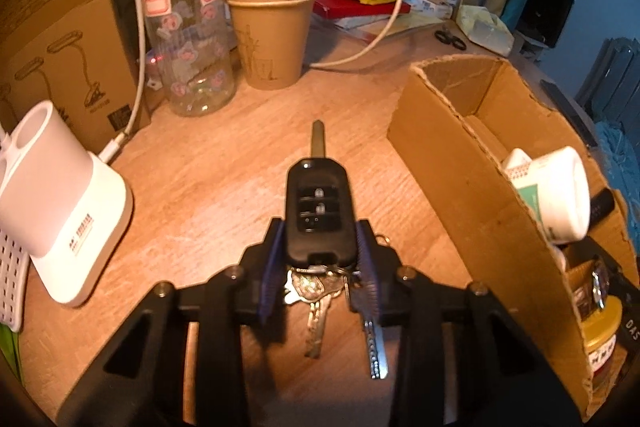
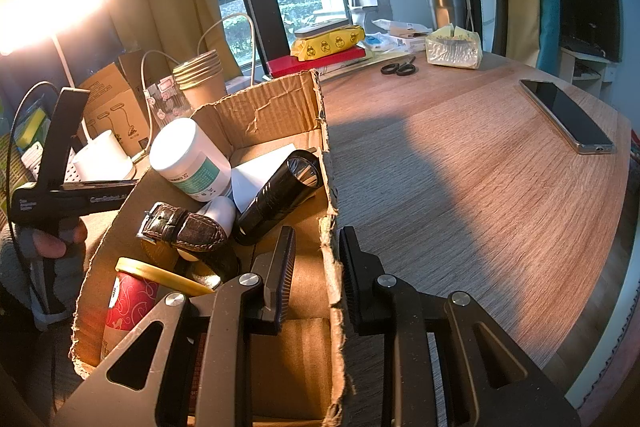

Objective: Organize rigid objects
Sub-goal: 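Close the left gripper on the car key and lift it, then carry the car key over the box and open the left gripper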

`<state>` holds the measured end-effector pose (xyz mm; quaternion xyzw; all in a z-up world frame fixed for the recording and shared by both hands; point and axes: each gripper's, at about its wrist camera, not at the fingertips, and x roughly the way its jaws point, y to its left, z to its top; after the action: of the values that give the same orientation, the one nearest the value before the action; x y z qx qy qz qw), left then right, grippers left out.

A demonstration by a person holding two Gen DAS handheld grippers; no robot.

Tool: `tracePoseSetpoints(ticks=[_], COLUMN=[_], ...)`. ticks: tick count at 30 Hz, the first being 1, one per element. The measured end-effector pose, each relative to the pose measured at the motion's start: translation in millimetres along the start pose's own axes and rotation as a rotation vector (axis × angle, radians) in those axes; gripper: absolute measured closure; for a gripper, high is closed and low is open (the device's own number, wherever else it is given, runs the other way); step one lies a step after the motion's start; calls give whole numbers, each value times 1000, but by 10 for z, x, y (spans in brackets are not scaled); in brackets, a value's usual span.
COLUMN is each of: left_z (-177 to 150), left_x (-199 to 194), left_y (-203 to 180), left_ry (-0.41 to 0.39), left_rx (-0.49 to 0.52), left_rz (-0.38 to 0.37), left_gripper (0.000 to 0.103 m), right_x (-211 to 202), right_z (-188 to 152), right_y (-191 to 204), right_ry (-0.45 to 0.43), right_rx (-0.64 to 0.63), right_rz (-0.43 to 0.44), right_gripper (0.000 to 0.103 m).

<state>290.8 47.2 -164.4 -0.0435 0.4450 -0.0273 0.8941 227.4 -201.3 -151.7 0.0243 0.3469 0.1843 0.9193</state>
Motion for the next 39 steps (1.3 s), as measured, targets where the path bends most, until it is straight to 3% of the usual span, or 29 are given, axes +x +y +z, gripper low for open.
tracePoseSetpoints(ticks=[20, 39], left_z=[-126, 25], left_x=[-664, -1451], left_y=[-20, -523], left_ry=[-62, -192], left_rx=[-66, 3], left_rz=[-138, -247], left_gripper=[67, 67], right_x=[-1, -1], right_z=[-5, -8], right_y=[-7, -3], right_ry=[0, -2], right_rx=[0, 0], right_rz=[0, 2], right_gripper=[79, 79])
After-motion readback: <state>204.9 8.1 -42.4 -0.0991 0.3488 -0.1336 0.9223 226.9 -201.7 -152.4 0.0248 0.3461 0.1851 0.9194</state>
